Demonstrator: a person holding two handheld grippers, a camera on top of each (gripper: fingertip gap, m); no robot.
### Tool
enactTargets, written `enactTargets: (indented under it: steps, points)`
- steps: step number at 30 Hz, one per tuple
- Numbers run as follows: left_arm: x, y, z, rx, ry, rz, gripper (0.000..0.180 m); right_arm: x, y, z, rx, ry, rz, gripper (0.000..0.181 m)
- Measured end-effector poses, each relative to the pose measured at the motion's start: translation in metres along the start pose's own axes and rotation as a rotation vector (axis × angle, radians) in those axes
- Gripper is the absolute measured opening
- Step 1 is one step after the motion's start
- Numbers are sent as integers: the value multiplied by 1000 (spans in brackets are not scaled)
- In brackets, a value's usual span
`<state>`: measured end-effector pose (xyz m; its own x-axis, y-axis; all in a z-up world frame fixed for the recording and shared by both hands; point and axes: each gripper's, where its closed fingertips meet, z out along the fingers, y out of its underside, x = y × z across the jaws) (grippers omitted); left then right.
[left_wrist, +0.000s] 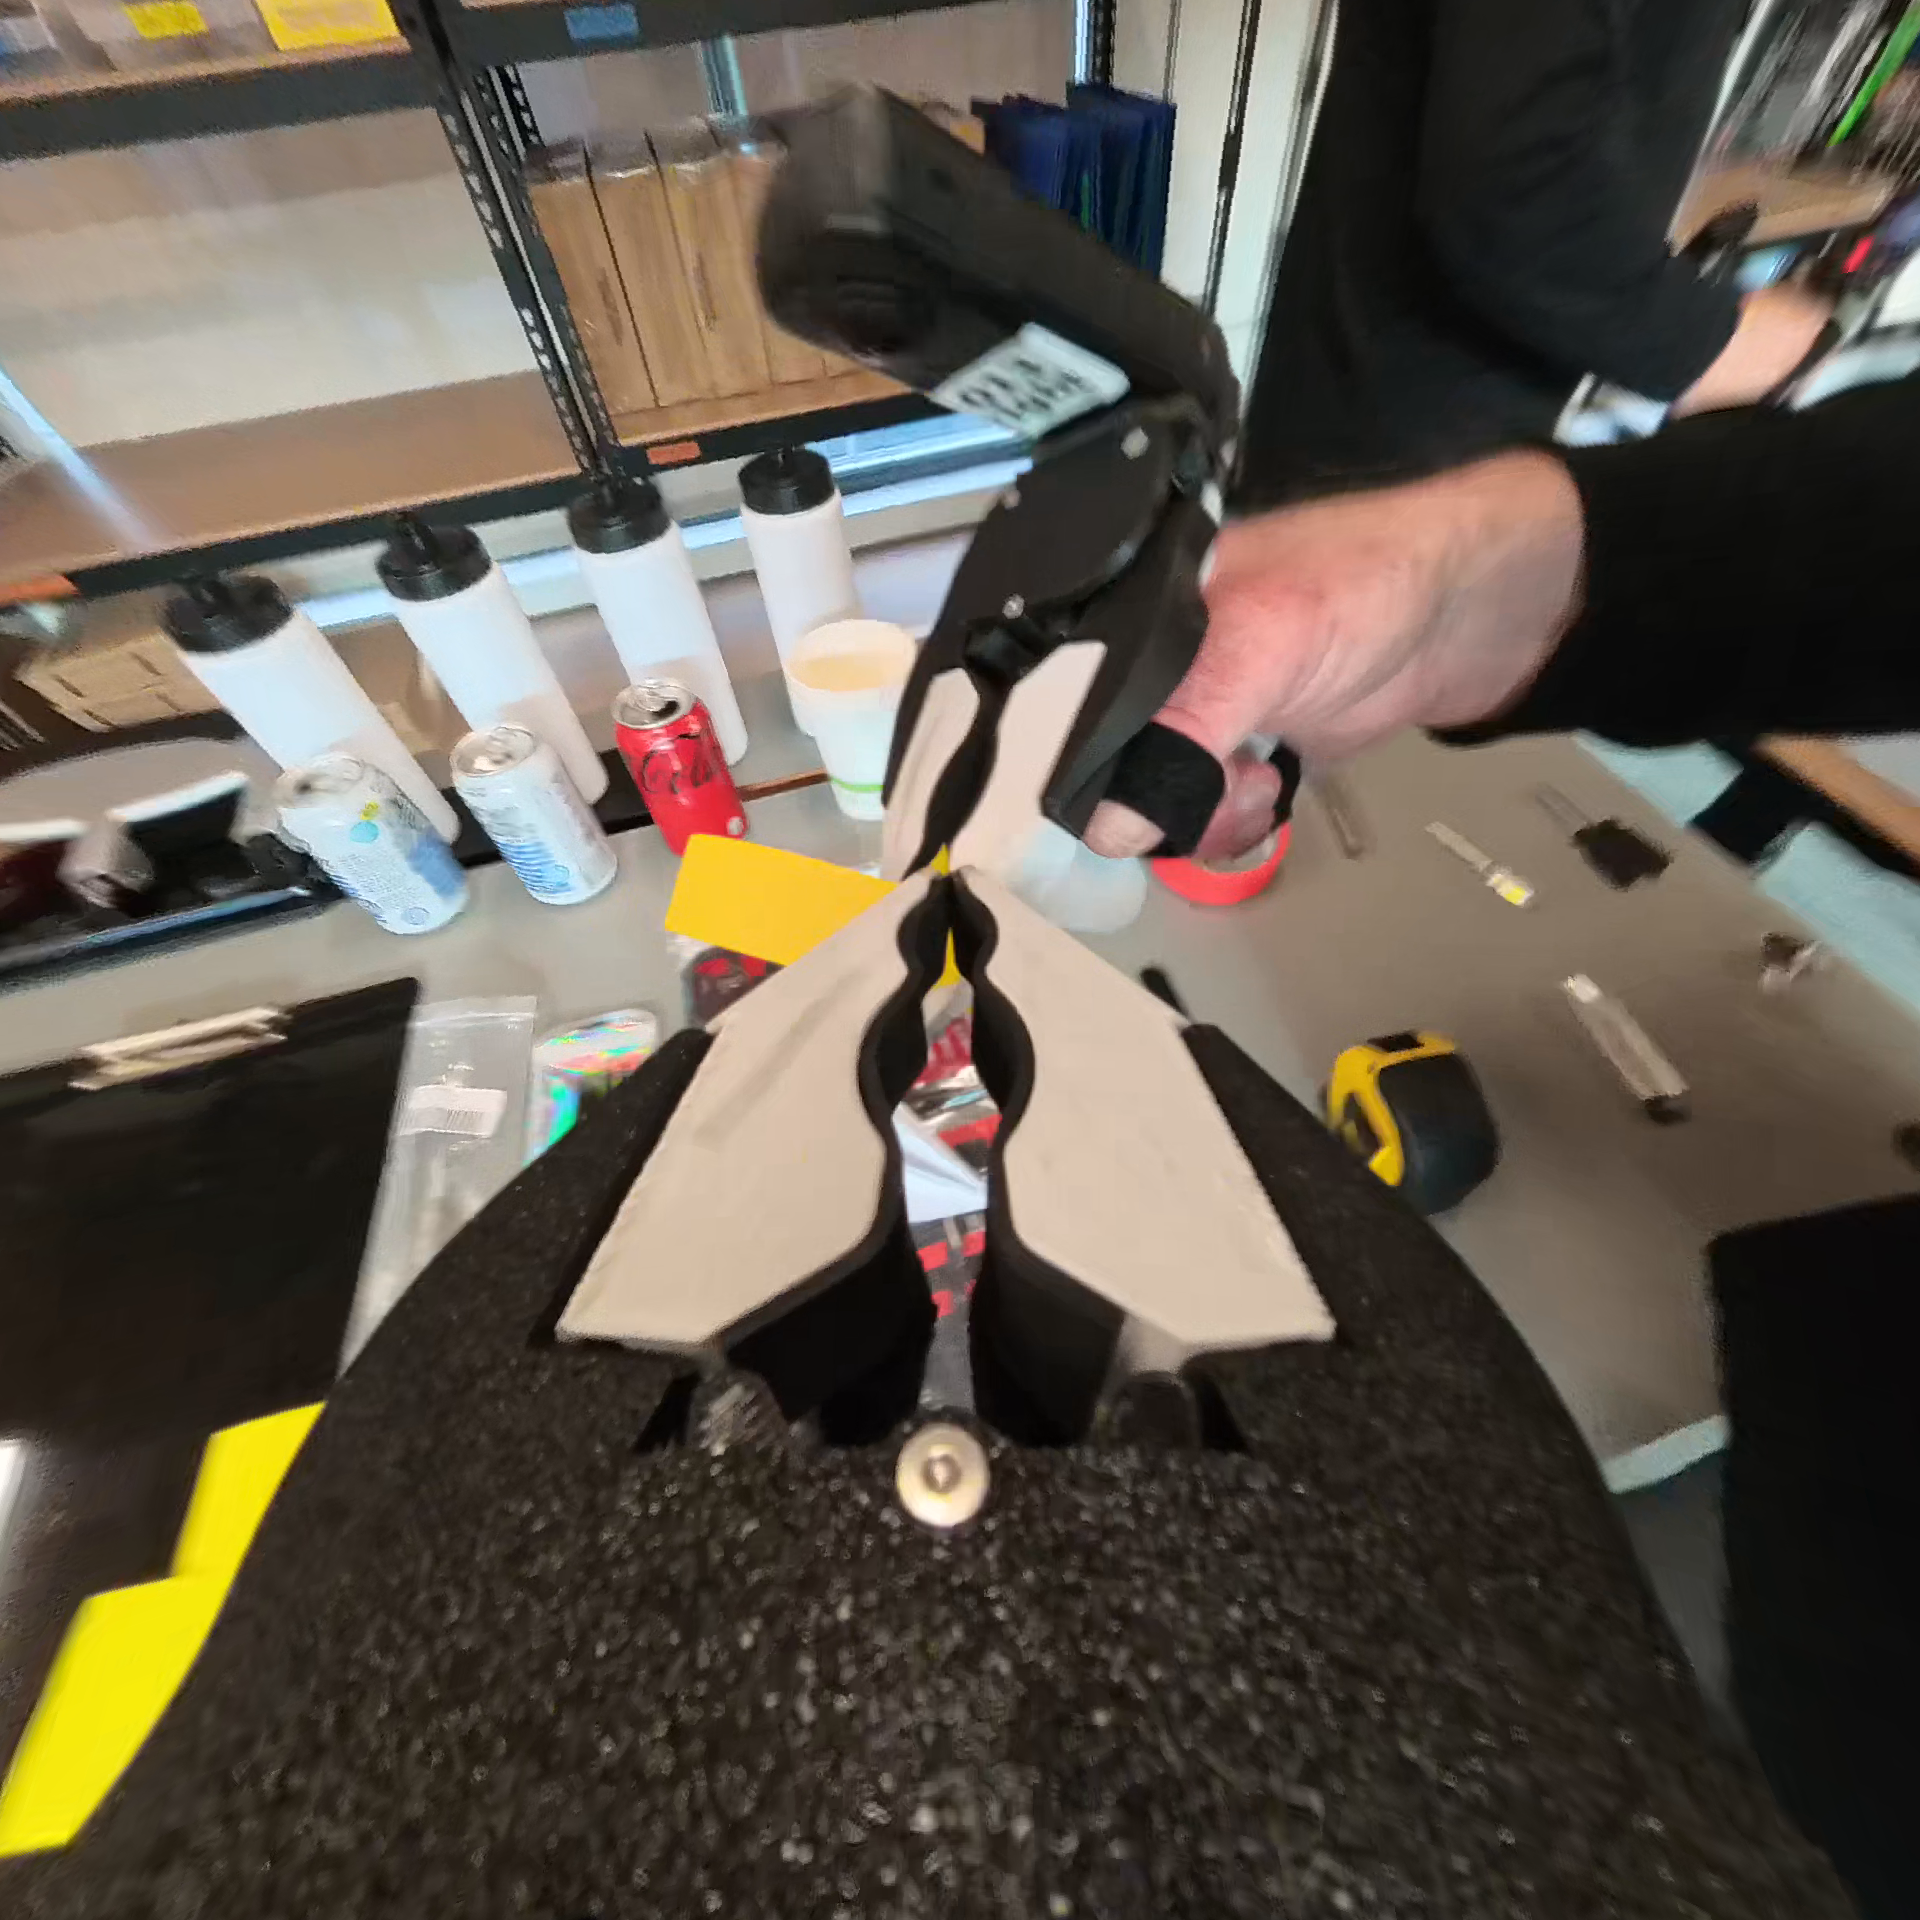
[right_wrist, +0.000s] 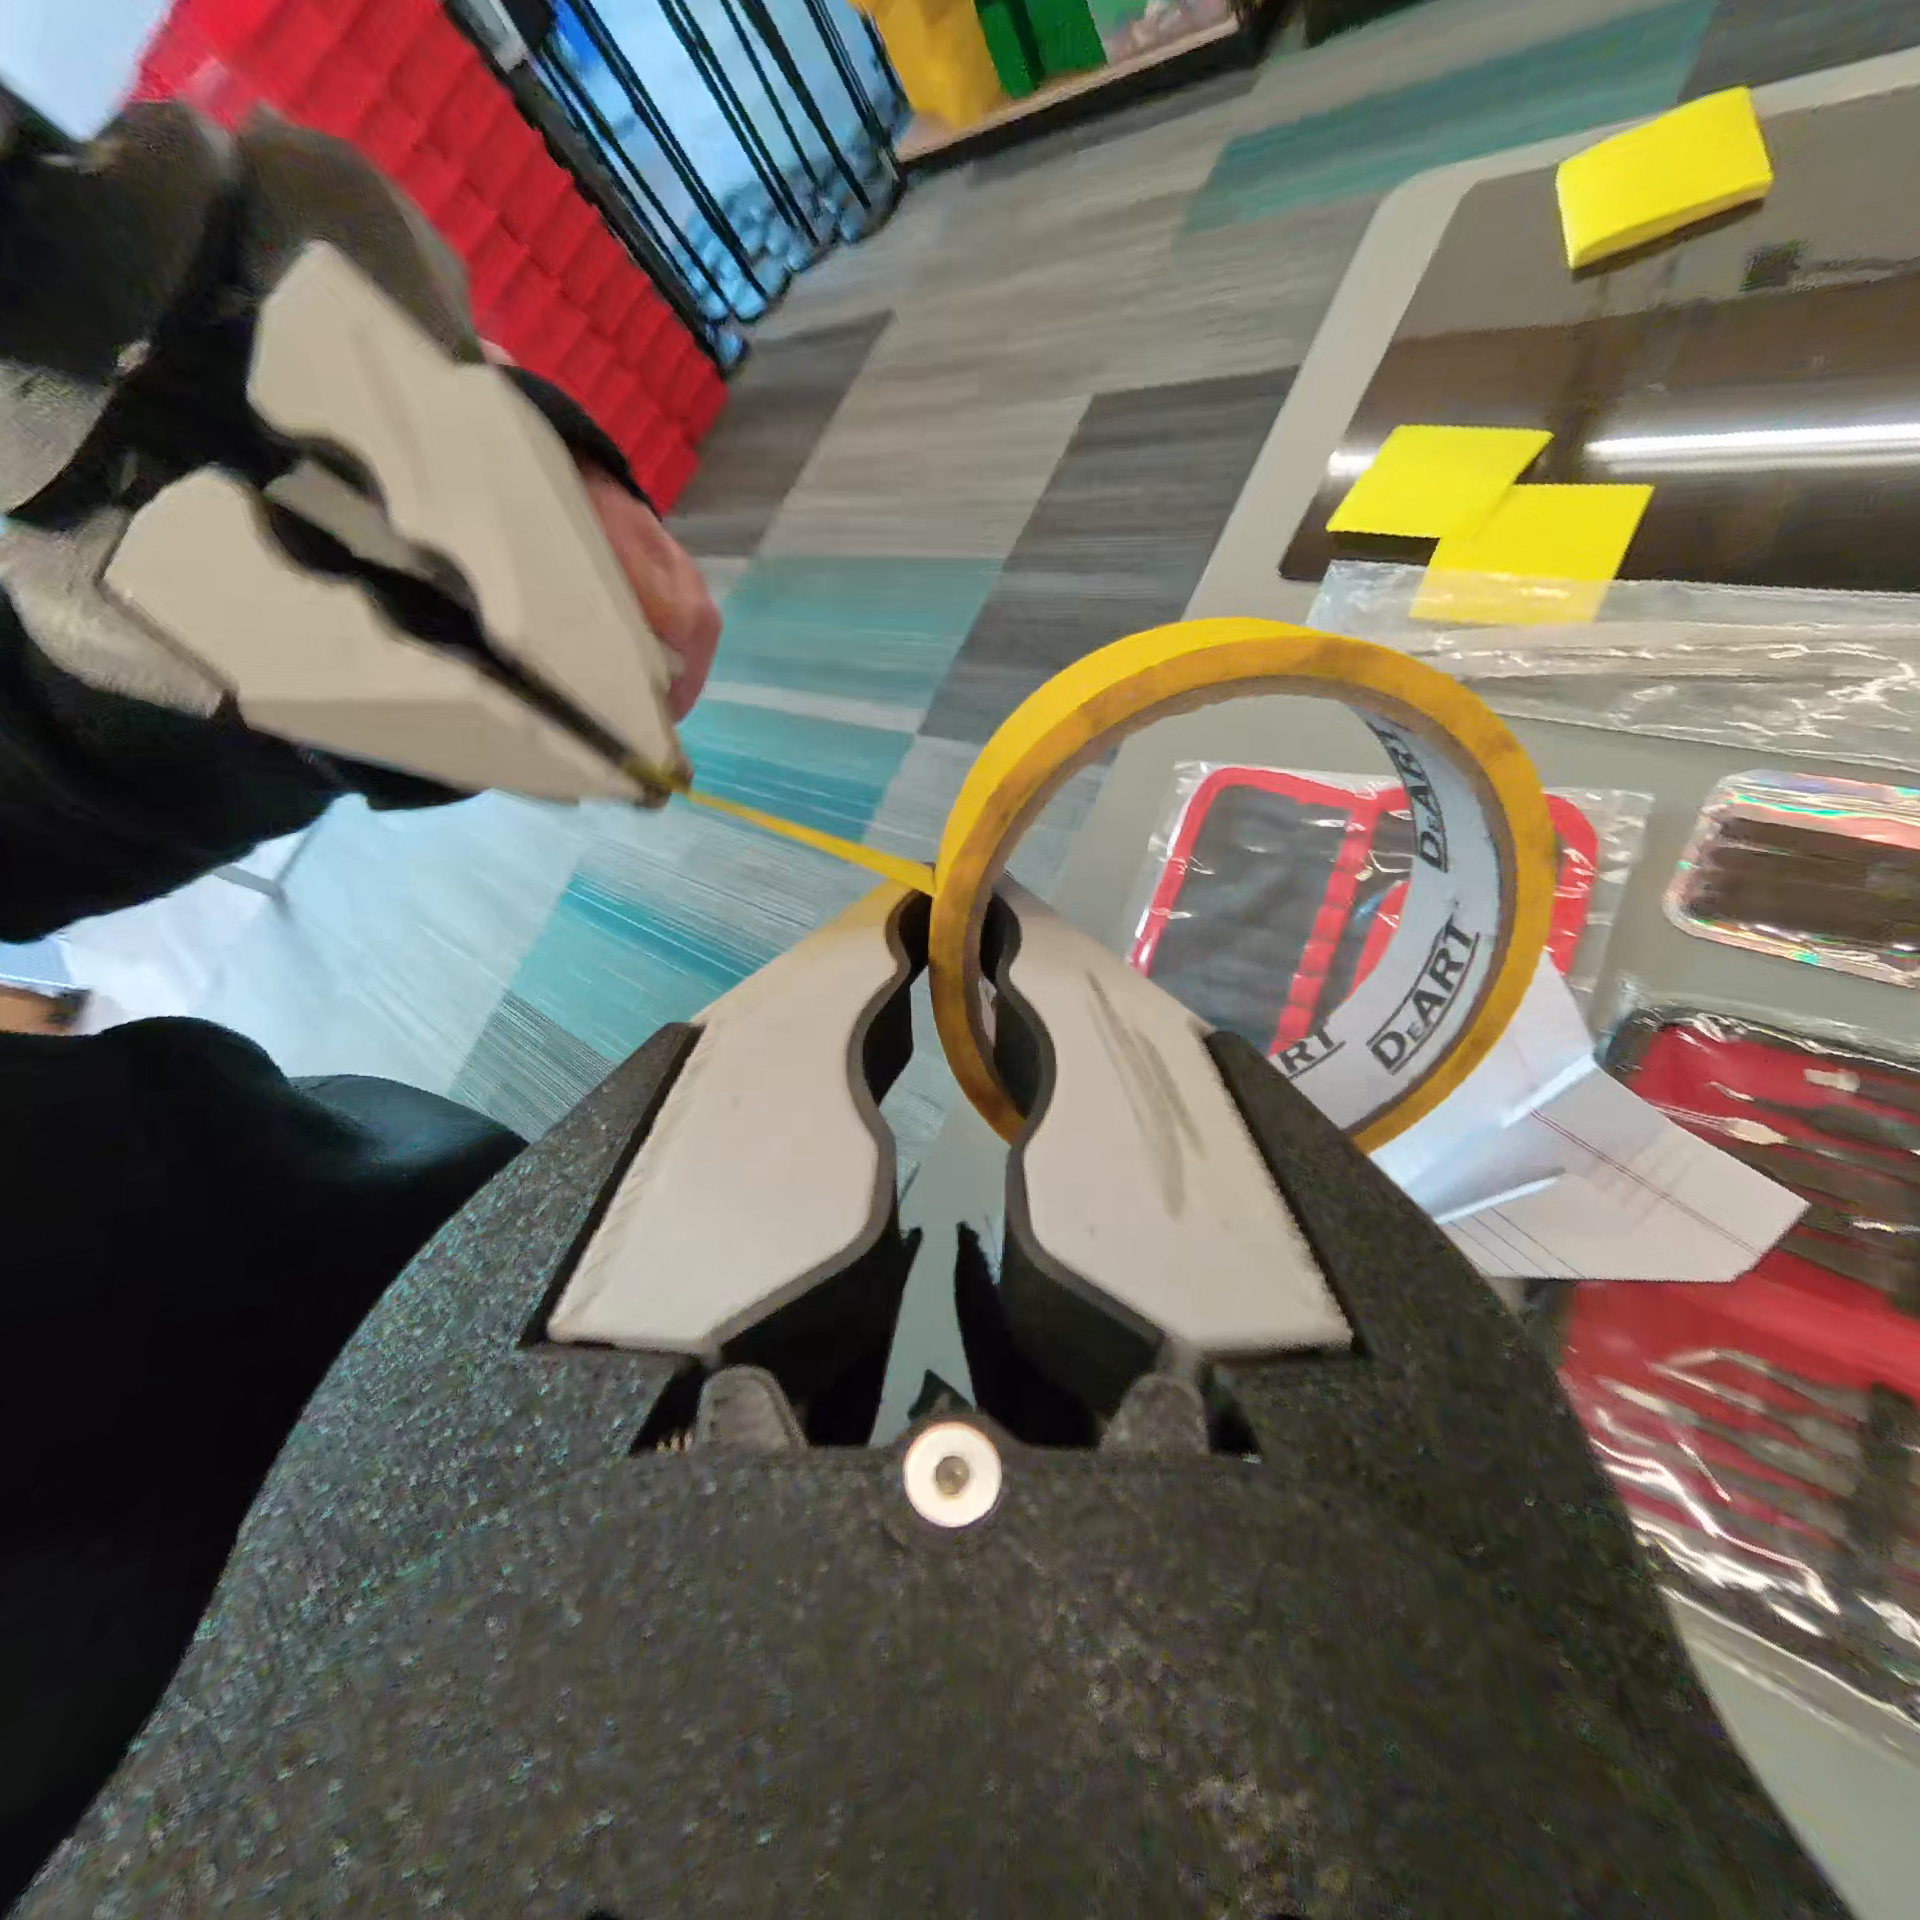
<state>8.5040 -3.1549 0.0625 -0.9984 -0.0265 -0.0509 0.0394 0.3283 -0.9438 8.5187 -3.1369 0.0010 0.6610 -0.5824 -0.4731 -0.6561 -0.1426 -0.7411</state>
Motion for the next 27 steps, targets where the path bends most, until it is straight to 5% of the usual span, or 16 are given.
enactTargets:
  steps: [6,12,27]
  points:
    - [-9,2,16,-31,153,-196,0,9,19,-17,116,-11,25,43]
    - [11,-8,25,-69,329,-223,0,-13,-3,-48,306,-44,-214,44]
    - [59,-13,60,-208,682,-99,0,-4,33,-88,50,-370,-420,47]
